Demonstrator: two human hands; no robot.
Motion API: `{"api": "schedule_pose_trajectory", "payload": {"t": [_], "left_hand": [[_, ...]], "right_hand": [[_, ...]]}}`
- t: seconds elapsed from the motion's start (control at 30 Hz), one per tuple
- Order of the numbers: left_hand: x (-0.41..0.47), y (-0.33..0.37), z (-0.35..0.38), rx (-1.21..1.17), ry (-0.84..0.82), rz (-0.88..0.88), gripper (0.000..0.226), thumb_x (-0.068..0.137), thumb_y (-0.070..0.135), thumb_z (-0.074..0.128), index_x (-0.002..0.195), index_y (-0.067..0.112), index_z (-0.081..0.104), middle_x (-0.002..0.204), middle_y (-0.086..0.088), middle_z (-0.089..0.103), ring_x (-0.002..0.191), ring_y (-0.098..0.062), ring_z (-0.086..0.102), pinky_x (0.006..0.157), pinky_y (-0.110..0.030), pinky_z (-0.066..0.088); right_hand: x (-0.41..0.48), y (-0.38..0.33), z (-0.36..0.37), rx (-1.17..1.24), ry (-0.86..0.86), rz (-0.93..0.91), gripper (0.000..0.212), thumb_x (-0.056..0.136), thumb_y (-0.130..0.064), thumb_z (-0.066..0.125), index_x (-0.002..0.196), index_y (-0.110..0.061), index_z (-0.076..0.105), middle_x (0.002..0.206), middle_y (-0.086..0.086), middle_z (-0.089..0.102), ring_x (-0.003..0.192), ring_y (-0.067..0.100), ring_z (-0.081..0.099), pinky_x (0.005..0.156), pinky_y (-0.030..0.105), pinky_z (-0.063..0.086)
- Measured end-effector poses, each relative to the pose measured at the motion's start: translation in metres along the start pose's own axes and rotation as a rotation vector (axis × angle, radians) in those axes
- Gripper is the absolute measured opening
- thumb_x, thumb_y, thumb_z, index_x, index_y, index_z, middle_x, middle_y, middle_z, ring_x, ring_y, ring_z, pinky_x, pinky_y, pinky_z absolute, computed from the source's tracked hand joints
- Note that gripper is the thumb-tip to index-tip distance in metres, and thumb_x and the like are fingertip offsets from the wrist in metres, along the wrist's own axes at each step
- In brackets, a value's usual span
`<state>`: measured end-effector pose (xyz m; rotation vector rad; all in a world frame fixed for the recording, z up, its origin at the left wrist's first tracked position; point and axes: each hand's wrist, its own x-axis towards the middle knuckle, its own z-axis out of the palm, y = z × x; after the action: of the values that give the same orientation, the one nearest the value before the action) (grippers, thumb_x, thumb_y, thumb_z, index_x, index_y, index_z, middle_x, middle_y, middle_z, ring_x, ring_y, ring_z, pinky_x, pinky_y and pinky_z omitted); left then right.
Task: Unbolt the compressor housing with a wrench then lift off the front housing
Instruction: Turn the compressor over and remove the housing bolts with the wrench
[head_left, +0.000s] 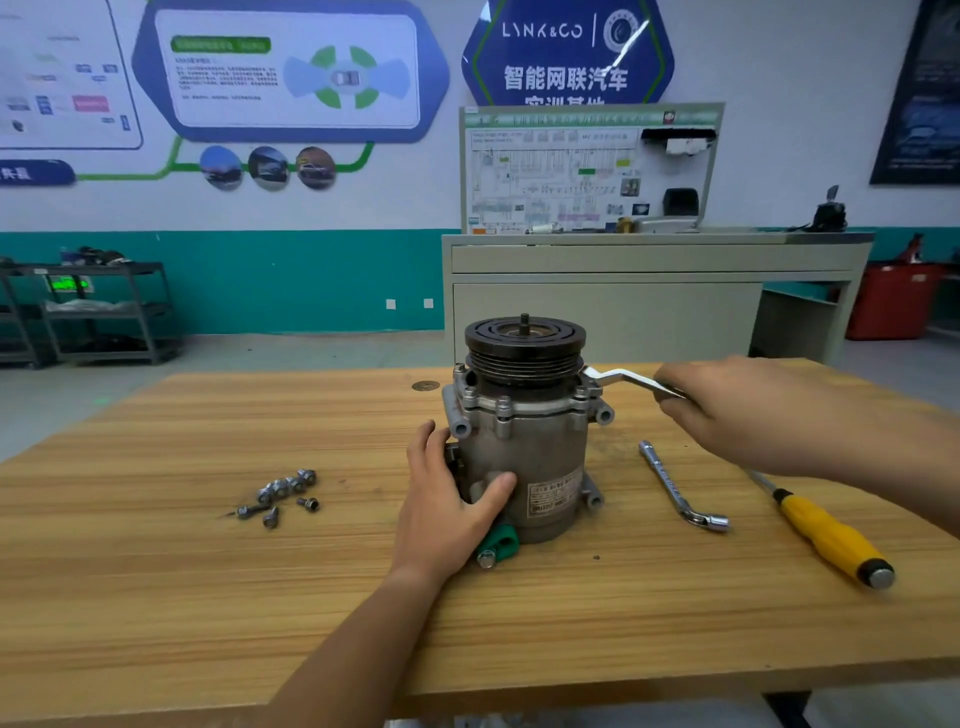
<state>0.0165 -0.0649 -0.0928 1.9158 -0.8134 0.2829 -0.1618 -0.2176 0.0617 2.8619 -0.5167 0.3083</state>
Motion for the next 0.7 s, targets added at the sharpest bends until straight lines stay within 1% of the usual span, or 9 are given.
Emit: {"api": "schedule_pose_trajectory", "payload": {"t": [0.07, 0.1, 0.23, 0.33, 0.4, 0.47, 0.53, 0.6, 0.7], "left_hand": [[0.000, 0.000, 0.000, 0.001, -0.002, -0.002, 0.091, 0.073, 0.064, 0.057, 0.144, 0.021, 0.022, 0.149, 0.021, 0.007, 0.128, -0.011, 0.036, 0.095, -0.026, 0.037], [0.000, 0.001, 0.000, -0.001, -0.004, -0.002, 0.092, 0.072, 0.065, 0.056, 0.145, 0.021, 0.022, 0.149, 0.020, 0.007, 0.129, -0.011, 0.036, 0.095, -0.026, 0.037], [0.001, 0.000, 0.000, -0.033, -0.015, -0.001, 0.099, 0.066, 0.072, 0.051, 0.144, 0.019, 0.022, 0.151, 0.015, 0.011, 0.130, -0.011, 0.035, 0.098, -0.027, 0.036], [0.002, -0.003, 0.002, -0.070, -0.030, 0.001, 0.094, 0.072, 0.069, 0.055, 0.144, 0.019, 0.021, 0.149, 0.014, 0.014, 0.129, -0.011, 0.036, 0.100, -0.028, 0.036], [0.002, -0.003, 0.003, -0.094, -0.041, -0.009, 0.096, 0.069, 0.069, 0.054, 0.144, 0.022, 0.020, 0.148, 0.014, 0.016, 0.129, -0.011, 0.036, 0.102, -0.028, 0.036], [0.003, -0.003, 0.004, -0.128, -0.052, -0.020, 0.097, 0.068, 0.068, 0.054, 0.145, 0.024, 0.016, 0.149, 0.013, 0.016, 0.132, -0.011, 0.033, 0.104, -0.026, 0.032], [0.003, -0.004, 0.004, -0.149, -0.061, -0.029, 0.095, 0.074, 0.058, 0.059, 0.147, 0.022, 0.009, 0.151, 0.009, 0.012, 0.136, -0.012, 0.025, 0.109, -0.026, 0.025], [0.002, -0.004, 0.004, -0.151, -0.055, -0.037, 0.094, 0.081, 0.046, 0.061, 0.149, 0.017, 0.003, 0.154, 0.004, 0.008, 0.141, -0.014, 0.016, 0.115, -0.032, 0.020], [0.003, -0.003, 0.002, -0.164, -0.059, -0.047, 0.093, 0.084, 0.040, 0.061, 0.150, 0.014, 0.001, 0.155, 0.000, 0.006, 0.143, -0.016, 0.012, 0.116, -0.041, 0.021]], "right_hand": [[0.006, -0.001, 0.003, -0.120, 0.029, -0.009, 0.020, 0.099, -0.028, 0.031, 0.114, -0.026, 0.044, 0.077, -0.005, 0.051, 0.065, 0.009, 0.047, 0.055, 0.023, 0.040], [0.010, -0.002, 0.004, -0.200, 0.044, -0.021, 0.021, 0.099, -0.024, 0.032, 0.117, -0.027, 0.041, 0.072, -0.005, 0.048, 0.061, 0.009, 0.045, 0.053, 0.024, 0.040], [0.018, -0.009, -0.001, -0.420, 0.111, -0.096, 0.038, 0.089, -0.005, 0.035, 0.122, -0.025, 0.039, 0.059, -0.005, 0.036, 0.048, 0.010, 0.033, 0.040, 0.023, 0.025], [0.017, -0.014, 0.001, -0.431, 0.116, -0.119, 0.039, 0.088, -0.005, 0.036, 0.120, -0.027, 0.041, 0.059, -0.007, 0.031, 0.047, 0.009, 0.028, 0.040, 0.023, 0.020], [0.014, -0.013, 0.003, -0.393, 0.122, -0.101, 0.032, 0.092, -0.010, 0.037, 0.117, -0.029, 0.041, 0.059, -0.008, 0.032, 0.048, 0.008, 0.029, 0.040, 0.023, 0.022], [0.013, -0.009, 0.002, -0.371, 0.151, -0.054, 0.025, 0.096, -0.016, 0.037, 0.116, -0.029, 0.041, 0.059, -0.007, 0.037, 0.048, 0.007, 0.034, 0.040, 0.022, 0.025], [0.012, -0.004, -0.001, -0.365, 0.164, -0.009, 0.022, 0.097, -0.018, 0.037, 0.115, -0.029, 0.041, 0.059, -0.006, 0.040, 0.049, 0.007, 0.038, 0.039, 0.022, 0.025], [0.012, -0.002, -0.002, -0.363, 0.153, 0.012, 0.022, 0.097, -0.020, 0.038, 0.116, -0.029, 0.042, 0.061, -0.007, 0.040, 0.050, 0.006, 0.038, 0.039, 0.021, 0.025], [0.016, -0.003, 0.001, -0.341, 0.091, 0.018, 0.027, 0.097, -0.022, 0.040, 0.122, -0.030, 0.043, 0.064, -0.008, 0.039, 0.054, 0.006, 0.038, 0.042, 0.019, 0.031]]}}
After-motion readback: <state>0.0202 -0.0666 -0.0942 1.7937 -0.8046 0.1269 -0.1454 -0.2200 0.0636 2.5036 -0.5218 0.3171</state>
